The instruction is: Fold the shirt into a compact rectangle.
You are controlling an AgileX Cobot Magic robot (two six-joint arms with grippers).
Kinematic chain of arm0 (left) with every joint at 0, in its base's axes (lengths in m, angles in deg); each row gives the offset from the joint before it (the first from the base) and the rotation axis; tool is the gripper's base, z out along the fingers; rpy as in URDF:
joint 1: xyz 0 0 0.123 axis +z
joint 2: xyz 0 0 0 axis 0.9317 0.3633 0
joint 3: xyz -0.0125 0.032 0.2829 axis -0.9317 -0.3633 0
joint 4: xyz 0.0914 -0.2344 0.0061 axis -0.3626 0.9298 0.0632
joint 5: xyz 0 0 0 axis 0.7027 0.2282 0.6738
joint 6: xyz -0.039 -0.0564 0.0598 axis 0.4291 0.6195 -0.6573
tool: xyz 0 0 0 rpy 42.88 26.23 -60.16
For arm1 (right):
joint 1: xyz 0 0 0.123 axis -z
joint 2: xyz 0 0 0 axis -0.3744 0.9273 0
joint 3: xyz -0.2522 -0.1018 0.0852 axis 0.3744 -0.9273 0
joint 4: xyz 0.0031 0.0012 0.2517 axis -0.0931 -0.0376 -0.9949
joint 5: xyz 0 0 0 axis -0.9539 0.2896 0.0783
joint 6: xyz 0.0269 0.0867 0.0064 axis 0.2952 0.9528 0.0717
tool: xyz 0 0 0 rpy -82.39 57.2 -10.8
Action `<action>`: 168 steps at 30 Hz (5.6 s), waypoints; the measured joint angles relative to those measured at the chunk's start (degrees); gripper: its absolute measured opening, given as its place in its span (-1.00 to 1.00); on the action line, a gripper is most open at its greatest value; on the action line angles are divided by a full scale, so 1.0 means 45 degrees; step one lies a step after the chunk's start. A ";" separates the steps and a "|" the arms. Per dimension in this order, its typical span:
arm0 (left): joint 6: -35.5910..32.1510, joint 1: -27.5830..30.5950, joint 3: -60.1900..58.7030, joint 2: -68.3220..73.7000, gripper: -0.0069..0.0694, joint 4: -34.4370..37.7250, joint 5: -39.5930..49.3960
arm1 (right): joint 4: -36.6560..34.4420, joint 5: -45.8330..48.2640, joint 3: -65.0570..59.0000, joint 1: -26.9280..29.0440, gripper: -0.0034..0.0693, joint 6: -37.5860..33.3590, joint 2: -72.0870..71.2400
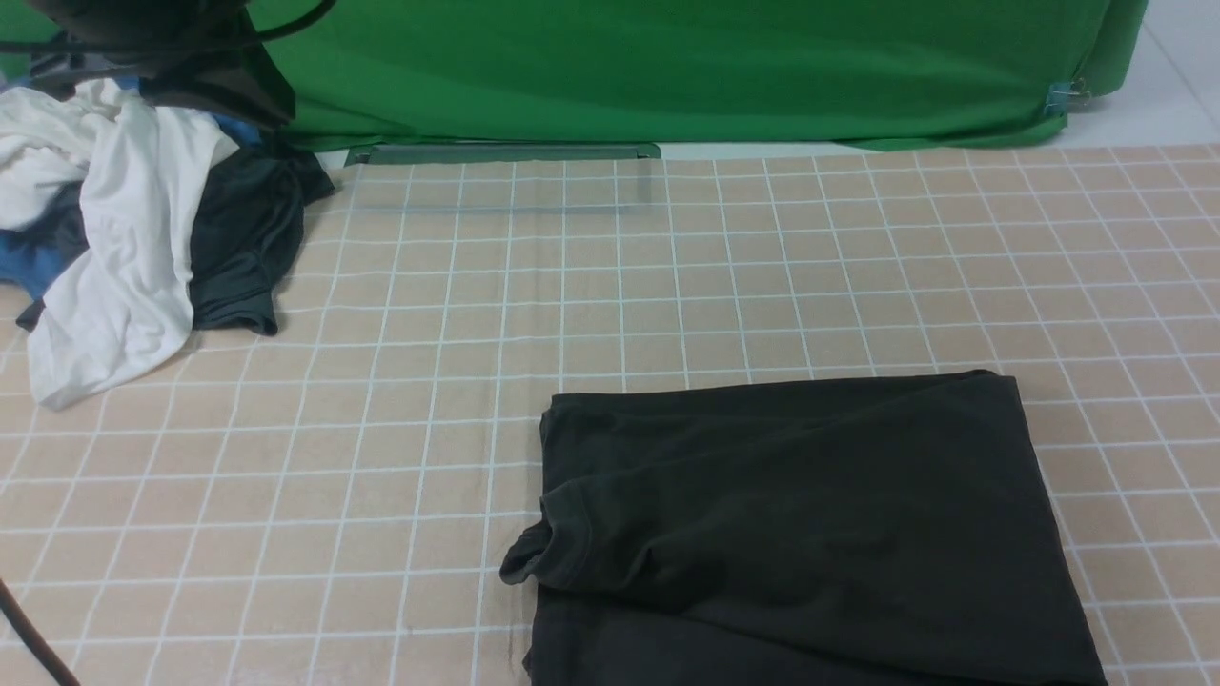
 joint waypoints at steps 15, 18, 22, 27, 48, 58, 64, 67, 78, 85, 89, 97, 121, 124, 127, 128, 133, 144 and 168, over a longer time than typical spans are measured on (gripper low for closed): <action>-0.0214 0.0000 -0.0020 0.0000 -0.78 -0.0357 0.0000 | -0.0033 -0.0050 -0.0014 0.0976 -0.59 0.0021 -0.0019; -0.0168 0.0000 -0.0292 -0.0038 -0.78 0.0170 -0.0013 | -0.0033 -0.0050 -0.0014 0.1136 -0.56 0.0021 -0.0019; -0.0152 -0.0011 -0.1503 -0.0239 -0.78 0.0651 -0.0045 | -0.0033 -0.0050 -0.0014 0.1219 -0.54 0.0021 -0.0019; -0.0117 -0.0292 -0.4233 -0.0780 -0.78 0.0823 -0.0059 | -0.0033 -0.0050 -0.0014 0.1219 -0.49 0.0025 -0.0019; 0.1070 -0.5883 -0.8250 -0.1322 -0.78 0.1930 -0.4118 | -0.0033 -0.0050 -0.0014 0.1219 -0.30 0.0025 -0.0019; 0.1738 -0.6746 -0.8368 0.0281 -0.77 0.1342 -0.3681 | -0.0033 -0.0050 -0.0014 0.1219 -0.26 0.0025 -0.0019; 0.2374 -0.6746 -0.8609 0.0394 -0.77 0.0319 -0.3400 | -0.0033 -0.0050 -0.0014 0.1219 -0.26 0.0037 -0.0019; 0.2611 -0.6746 -0.8492 0.0394 -0.76 -0.0175 -0.3197 | -0.0033 -0.0050 -0.0014 0.1219 -0.26 0.0037 -0.0019; 0.4250 -0.6695 -0.6836 0.0381 -0.30 -0.2094 -0.2675 | -0.0033 -0.0050 -0.0014 0.1219 -0.25 0.0037 -0.0019; 0.4486 -0.5555 -0.6047 0.0658 0.17 -0.1521 -0.3708 | -0.0033 -0.0050 -0.0014 0.1219 -0.25 0.0037 -0.0019; 0.3183 -0.5194 -0.6016 0.1812 0.34 -0.0145 -0.4794 | -0.0033 -0.0050 -0.0014 0.1219 -0.24 0.0037 -0.0019; 0.2095 -0.5195 -0.5987 0.3181 0.34 0.0625 -0.6036 | -0.0033 -0.0050 -0.0014 0.1219 -0.23 0.0037 -0.0019; 0.1043 -0.3966 -0.4346 0.3493 -0.74 -0.1070 -0.5397 | -0.0033 -0.0050 -0.0014 0.1219 -0.23 0.0037 -0.0019; 0.0815 -0.3857 -0.4317 0.3502 -0.74 -0.1269 -0.5452 | -0.0033 -0.0050 -0.0014 0.1219 -0.23 0.0037 -0.0019; 0.0682 -0.3815 -0.4317 0.3517 -0.74 -0.1322 -0.5695 | -0.0033 -0.0050 -0.0014 0.1219 -0.23 0.0037 -0.0019; 0.0670 -0.3815 -0.4317 0.3527 -0.74 -0.1338 -0.5806 | -0.0033 -0.0050 -0.0014 0.1219 -0.23 0.0037 -0.0019; 0.0690 -0.3805 -0.4317 0.3568 -0.74 -0.1348 -0.6000 | -0.0033 -0.0050 -0.0014 0.1219 -0.23 0.0037 -0.0019; 0.2430 -0.3777 -0.3940 0.2897 -0.16 -0.1880 -0.5492 | -0.0033 -0.0050 -0.0014 0.1219 -0.23 0.0037 -0.0019; 0.0335 -0.3736 -1.0104 -0.6939 -0.79 0.0375 -0.7130 | -0.0033 -0.0050 -0.0014 0.1219 -0.23 0.0037 -0.0019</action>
